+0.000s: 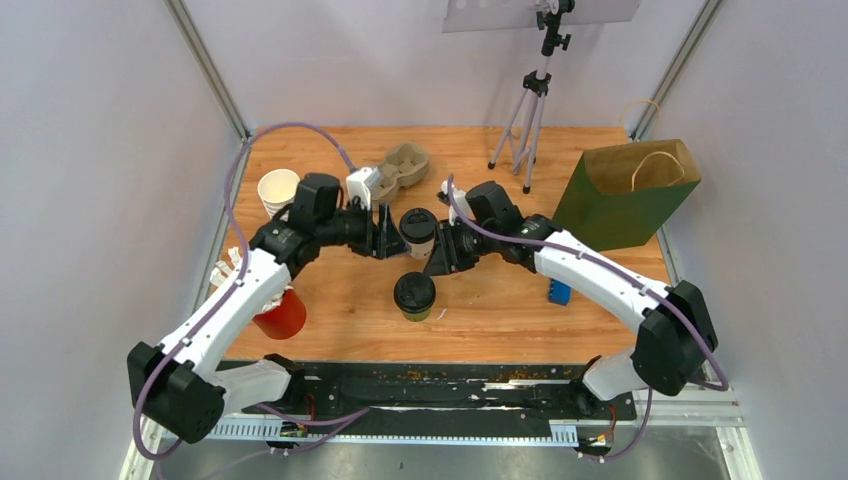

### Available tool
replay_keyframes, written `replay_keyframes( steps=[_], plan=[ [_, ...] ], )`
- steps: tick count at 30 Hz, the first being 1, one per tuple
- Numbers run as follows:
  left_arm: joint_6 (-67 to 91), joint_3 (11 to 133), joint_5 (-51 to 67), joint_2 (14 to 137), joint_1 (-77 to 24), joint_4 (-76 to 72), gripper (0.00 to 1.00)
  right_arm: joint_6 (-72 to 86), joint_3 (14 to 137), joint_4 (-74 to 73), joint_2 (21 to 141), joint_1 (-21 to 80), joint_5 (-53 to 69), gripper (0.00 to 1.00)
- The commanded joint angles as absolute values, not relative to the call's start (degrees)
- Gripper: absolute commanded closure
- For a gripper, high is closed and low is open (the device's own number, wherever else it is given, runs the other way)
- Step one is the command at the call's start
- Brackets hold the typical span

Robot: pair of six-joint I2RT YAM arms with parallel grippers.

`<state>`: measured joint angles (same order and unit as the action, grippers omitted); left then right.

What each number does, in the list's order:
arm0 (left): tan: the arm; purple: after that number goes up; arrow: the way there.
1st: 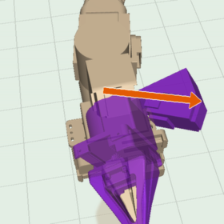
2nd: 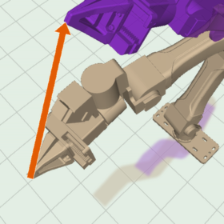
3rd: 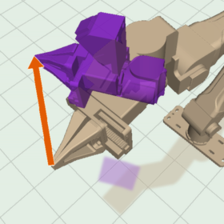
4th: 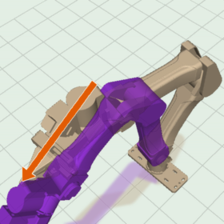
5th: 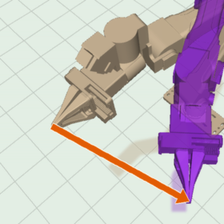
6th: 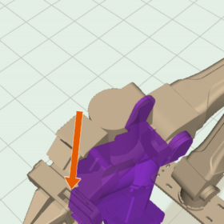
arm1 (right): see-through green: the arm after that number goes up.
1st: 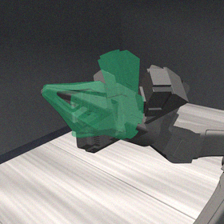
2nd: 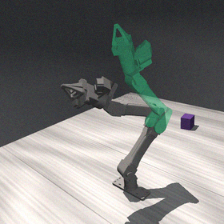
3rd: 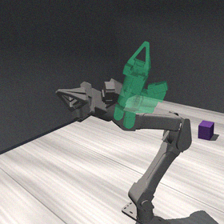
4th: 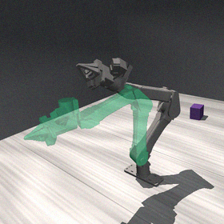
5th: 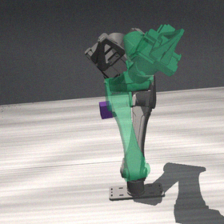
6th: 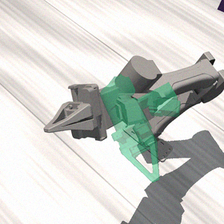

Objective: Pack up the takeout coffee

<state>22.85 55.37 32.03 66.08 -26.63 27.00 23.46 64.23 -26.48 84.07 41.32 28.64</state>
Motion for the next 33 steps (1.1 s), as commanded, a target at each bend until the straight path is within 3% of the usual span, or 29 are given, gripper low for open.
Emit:
replay_keyframes(
  steps=[1, 5, 7, 9, 23, 33],
  plan=[
    [19.21, 66.43, 23.05, 64.69, -26.67, 34.74, 0.27, 22.88, 69.15, -29.73, 79.20, 41.52, 25.79, 0.67],
    [18.50, 72.58, 15.68, 60.99, -26.71, 39.10, 0.19, 19.29, 71.87, -34.30, 79.05, 44.53, 18.75, 0.37],
    [18.00, 75.29, 12.83, 58.69, -26.72, 41.01, 0.01, 17.18, 74.01, -37.25, 80.28, 46.45, 14.69, 0.15],
    [17.62, 77.52, 10.80, 56.35, -26.72, 42.56, 0.00, 15.53, 76.11, -39.21, 81.66, 48.18, 11.50, 0.01],
    [15.91, 74.41, -2.78, 39.28, -26.72, 45.19, 0.00, 10.45, 86.79, -45.40, 95.66, 59.85, -4.79, 0.00],
    [14.53, 72.50, -6.17, 34.53, -26.72, 44.11, 0.00, 10.33, 88.25, -46.97, 100.10, 61.26, -5.58, 0.03]
  ],
)
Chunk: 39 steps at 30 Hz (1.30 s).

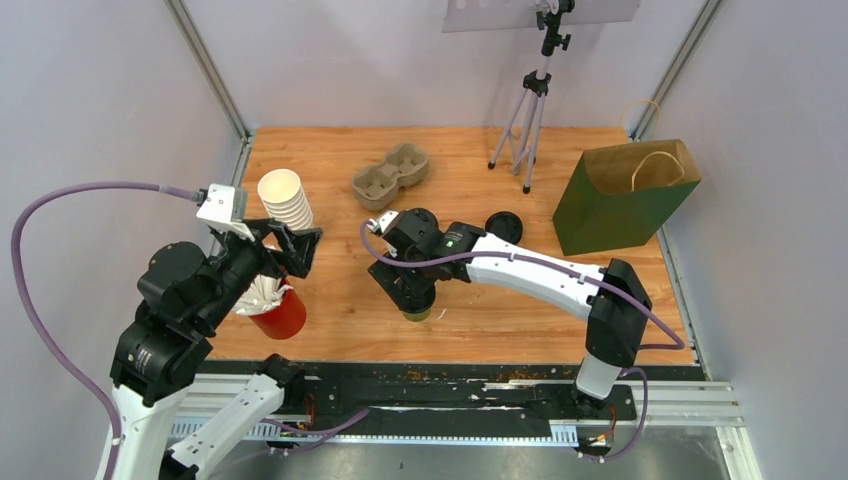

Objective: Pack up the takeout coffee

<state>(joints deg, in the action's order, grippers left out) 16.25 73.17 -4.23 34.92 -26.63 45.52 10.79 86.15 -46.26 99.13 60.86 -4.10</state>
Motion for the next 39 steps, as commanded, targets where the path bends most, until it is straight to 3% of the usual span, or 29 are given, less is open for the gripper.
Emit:
replay_keyframes(
  steps=[1, 17, 39],
  plan=[
    [14.50, 72.32, -6.23, 34.46, -26.72, 44.08, 0.00, 10.44, 88.07, -47.14, 100.37, 61.25, -5.48, 0.04],
    [13.97, 69.88, -6.68, 34.19, -26.72, 44.21, 0.00, 10.50, 86.77, -48.34, 99.32, 60.31, -6.10, 0.29],
    [14.06, 67.98, -6.54, 34.33, -26.72, 45.29, 0.00, 4.26, 89.16, -49.29, 99.33, 40.06, -6.11, 0.28]
  ],
)
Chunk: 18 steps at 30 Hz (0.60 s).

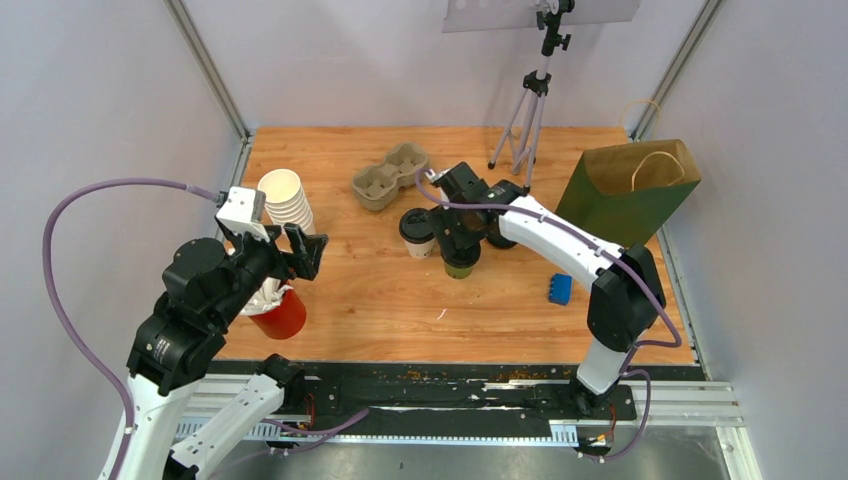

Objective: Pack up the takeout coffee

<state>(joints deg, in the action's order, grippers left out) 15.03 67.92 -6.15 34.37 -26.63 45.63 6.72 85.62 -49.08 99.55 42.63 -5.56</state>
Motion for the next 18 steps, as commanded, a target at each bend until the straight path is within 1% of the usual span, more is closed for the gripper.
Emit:
replay_keyframes(
  steps=[1, 8, 14, 18],
  plan=[
    [14.14, 68.04, -6.51, 34.36, -26.72, 45.24, 0.00, 3.84, 89.74, -49.19, 99.74, 39.28, -6.03, 0.28],
    [14.38, 67.70, -6.51, 34.37, -26.72, 45.51, 0.00, 1.69, 94.17, -47.59, 104.07, 34.43, -5.63, 0.28],
    [14.35, 67.46, -6.81, 34.34, -26.72, 45.53, 0.00, 0.26, 99.45, -48.00, 109.38, 33.67, -5.65, 0.28],
    [14.26, 67.24, -6.86, 34.49, -26.72, 45.53, 0.00, 0.39, 99.77, -47.41, 112.19, 33.58, -5.30, 0.28]
  ],
)
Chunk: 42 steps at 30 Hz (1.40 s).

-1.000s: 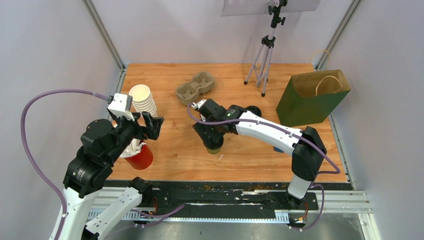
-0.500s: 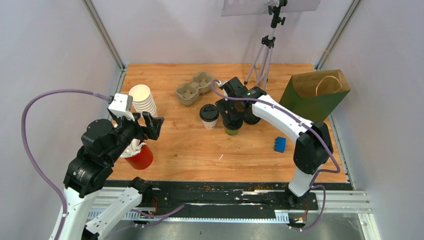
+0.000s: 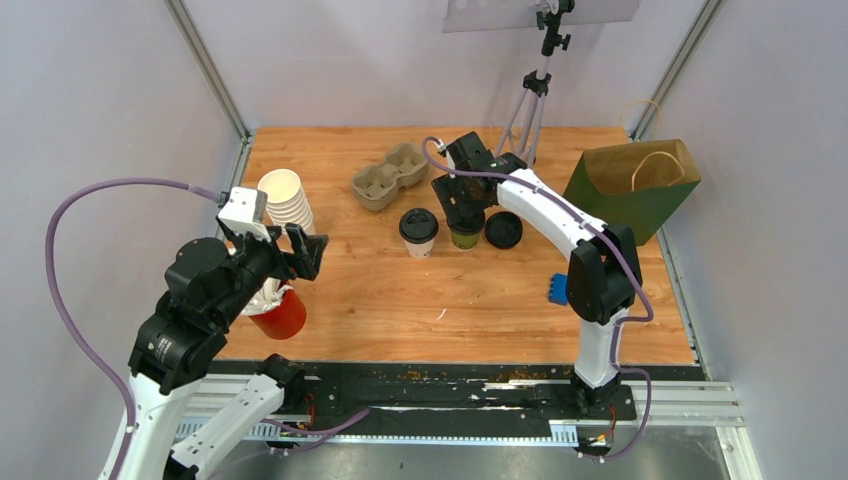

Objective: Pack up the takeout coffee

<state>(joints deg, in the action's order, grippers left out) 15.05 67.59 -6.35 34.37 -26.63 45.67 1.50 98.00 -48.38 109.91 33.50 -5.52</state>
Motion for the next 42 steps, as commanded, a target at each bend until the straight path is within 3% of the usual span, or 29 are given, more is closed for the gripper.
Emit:
replay_keyframes(
  steps=[1, 19, 42],
  plan=[
    [14.16, 67.17, -6.93, 34.58, -26.72, 45.57, 0.00, 0.47, 99.31, -47.27, 112.62, 33.54, -5.28, 0.28],
    [13.79, 65.52, -7.47, 35.63, -26.73, 44.45, 0.00, 3.14, 80.93, -39.05, 109.25, 33.31, -4.09, 0.29],
    [14.58, 66.68, -7.82, 35.69, -26.72, 45.24, 0.00, 4.65, 76.14, -38.41, 109.43, 35.48, -6.61, 0.25]
  ],
)
